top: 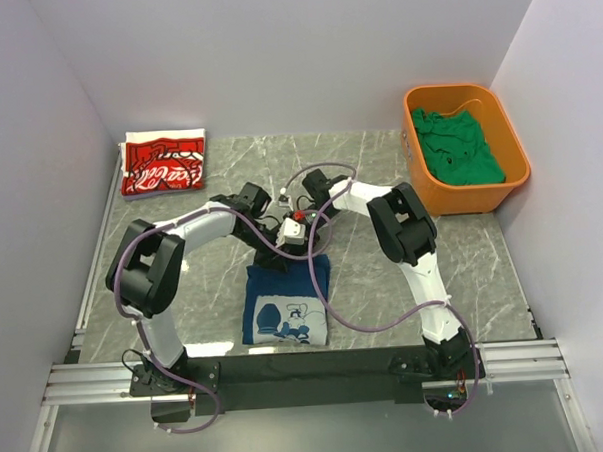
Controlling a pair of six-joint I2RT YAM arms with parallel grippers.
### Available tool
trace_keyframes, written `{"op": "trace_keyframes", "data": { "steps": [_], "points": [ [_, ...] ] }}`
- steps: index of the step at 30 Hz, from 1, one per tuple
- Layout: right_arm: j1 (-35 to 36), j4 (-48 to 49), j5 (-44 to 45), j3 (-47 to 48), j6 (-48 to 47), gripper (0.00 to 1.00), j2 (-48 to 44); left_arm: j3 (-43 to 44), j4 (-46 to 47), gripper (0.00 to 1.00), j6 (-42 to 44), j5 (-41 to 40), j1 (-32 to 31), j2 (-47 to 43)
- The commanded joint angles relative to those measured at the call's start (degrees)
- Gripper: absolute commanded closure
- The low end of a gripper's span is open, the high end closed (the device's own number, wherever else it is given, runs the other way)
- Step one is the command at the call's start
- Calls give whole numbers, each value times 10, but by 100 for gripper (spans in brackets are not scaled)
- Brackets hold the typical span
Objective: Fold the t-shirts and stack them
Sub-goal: Fold the tshirt
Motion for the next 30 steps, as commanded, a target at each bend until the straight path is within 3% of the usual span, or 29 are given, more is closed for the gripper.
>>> {"op": "trace_keyframes", "data": {
  "steps": [1, 6, 16, 24, 30],
  "points": [
    [10, 23, 17, -21, -3, 70, 5, 17, -3, 77, 9, 5, -4, -1],
    [15, 27, 9, -26, -2, 72, 12, 13, -29, 99, 39, 21, -11, -17],
    [15, 26, -22, -33, -6, 79, 18, -3, 28, 99, 21, 21, -13, -124],
    [15, 23, -28, -24, -7, 80, 17, 7, 51, 99, 40, -9, -13, -87],
    [16, 15, -32, -20, -11, 80, 18, -8, 134, 99, 12, -28, 6, -61]
  ]
}}
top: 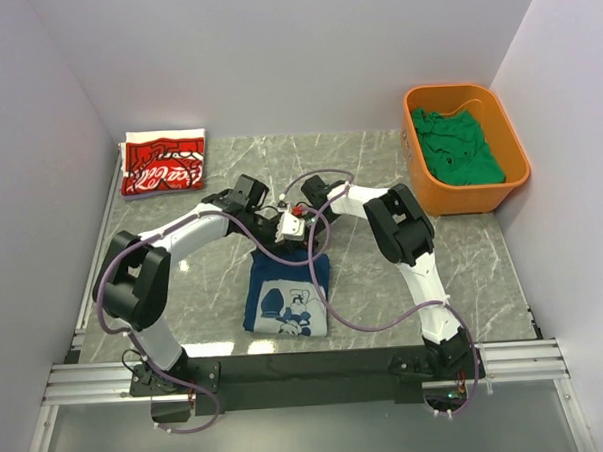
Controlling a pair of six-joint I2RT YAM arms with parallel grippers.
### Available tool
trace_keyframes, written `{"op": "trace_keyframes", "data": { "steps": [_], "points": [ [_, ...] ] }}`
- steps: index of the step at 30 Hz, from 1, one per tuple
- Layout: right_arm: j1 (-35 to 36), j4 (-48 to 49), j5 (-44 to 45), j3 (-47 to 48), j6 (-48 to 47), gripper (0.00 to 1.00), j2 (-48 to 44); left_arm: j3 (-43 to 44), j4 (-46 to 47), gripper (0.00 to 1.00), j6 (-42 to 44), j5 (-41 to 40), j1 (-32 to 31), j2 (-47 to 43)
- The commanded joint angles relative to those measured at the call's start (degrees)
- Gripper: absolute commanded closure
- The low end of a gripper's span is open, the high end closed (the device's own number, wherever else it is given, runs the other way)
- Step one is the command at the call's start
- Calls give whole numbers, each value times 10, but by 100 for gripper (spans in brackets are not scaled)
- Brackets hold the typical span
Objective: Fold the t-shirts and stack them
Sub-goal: Fold the tshirt
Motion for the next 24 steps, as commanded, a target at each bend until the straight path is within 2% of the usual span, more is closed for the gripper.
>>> {"op": "trace_keyframes", "data": {
  "steps": [1, 8, 10, 14, 17, 20, 21, 24],
  "points": [
    [8, 2, 8, 1, -14, 80, 12, -1, 73, 99, -9, -10, 13, 3],
    [7, -12, 8, 19, -21, 80, 21, 1, 118, 99, -14, -11, 19, 9],
    [4, -14, 14, 24, -21, 80, 21, 5, 102, 99, 6, -10, 18, 19],
    [-16, -31, 48, 65, -24, 80, 29, 1, 106, 99, 12, -17, 19, 35],
    [-39, -48, 77, 101, -28, 75, 34, -8, 123, 99, 10, -30, 19, 45],
    [-64, -58, 127, 128, -33, 70, 24, -4, 132, 89, -1, -43, 20, 55],
    [-72, -60, 137, 134, -33, 69, 18, 4, 132, 78, -13, -49, 22, 57],
    [-103, -69, 167, 151, -35, 67, -17, 41, 118, 67, -55, -34, 43, 46]
  ]
}}
